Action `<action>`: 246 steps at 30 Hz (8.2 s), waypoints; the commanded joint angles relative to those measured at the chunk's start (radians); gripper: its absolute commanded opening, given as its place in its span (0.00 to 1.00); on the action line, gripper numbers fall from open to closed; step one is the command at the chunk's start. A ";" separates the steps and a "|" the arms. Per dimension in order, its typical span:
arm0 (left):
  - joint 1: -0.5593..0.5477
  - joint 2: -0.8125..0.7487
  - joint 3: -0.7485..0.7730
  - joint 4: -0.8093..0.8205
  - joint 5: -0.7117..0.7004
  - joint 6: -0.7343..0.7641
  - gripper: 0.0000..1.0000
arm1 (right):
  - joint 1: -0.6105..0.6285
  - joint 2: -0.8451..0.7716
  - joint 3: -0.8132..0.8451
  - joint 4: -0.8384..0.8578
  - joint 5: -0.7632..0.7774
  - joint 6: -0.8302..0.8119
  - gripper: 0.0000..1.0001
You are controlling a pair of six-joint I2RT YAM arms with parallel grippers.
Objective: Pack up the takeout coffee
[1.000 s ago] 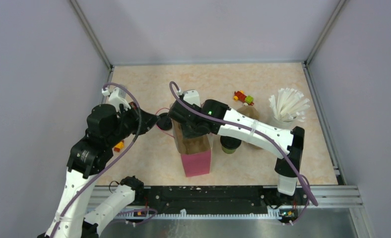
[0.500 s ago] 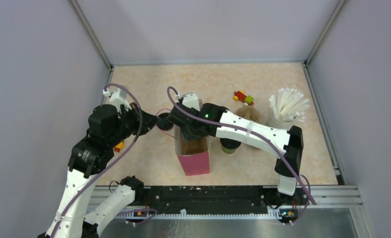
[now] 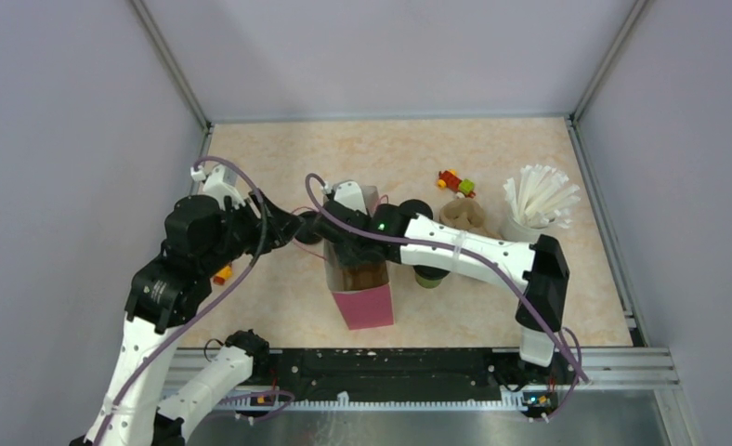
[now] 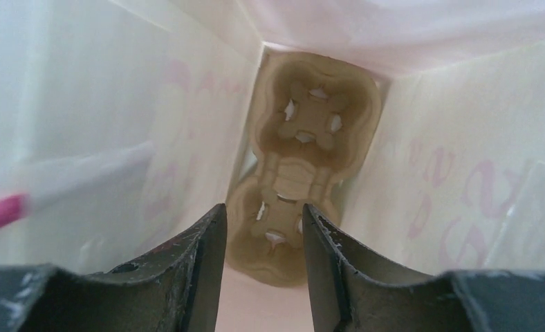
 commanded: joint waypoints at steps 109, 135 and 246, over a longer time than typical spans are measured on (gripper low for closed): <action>0.154 0.414 0.263 0.073 0.157 0.275 0.76 | 0.045 -0.362 -0.147 0.023 0.151 -0.031 0.27; 0.154 0.335 0.350 -0.283 0.137 0.482 0.78 | -0.170 -0.422 -0.314 0.564 -0.401 -0.874 0.01; 0.154 0.176 0.124 -0.177 0.103 0.372 0.00 | -0.382 -0.480 -0.651 0.203 -0.193 -0.321 0.84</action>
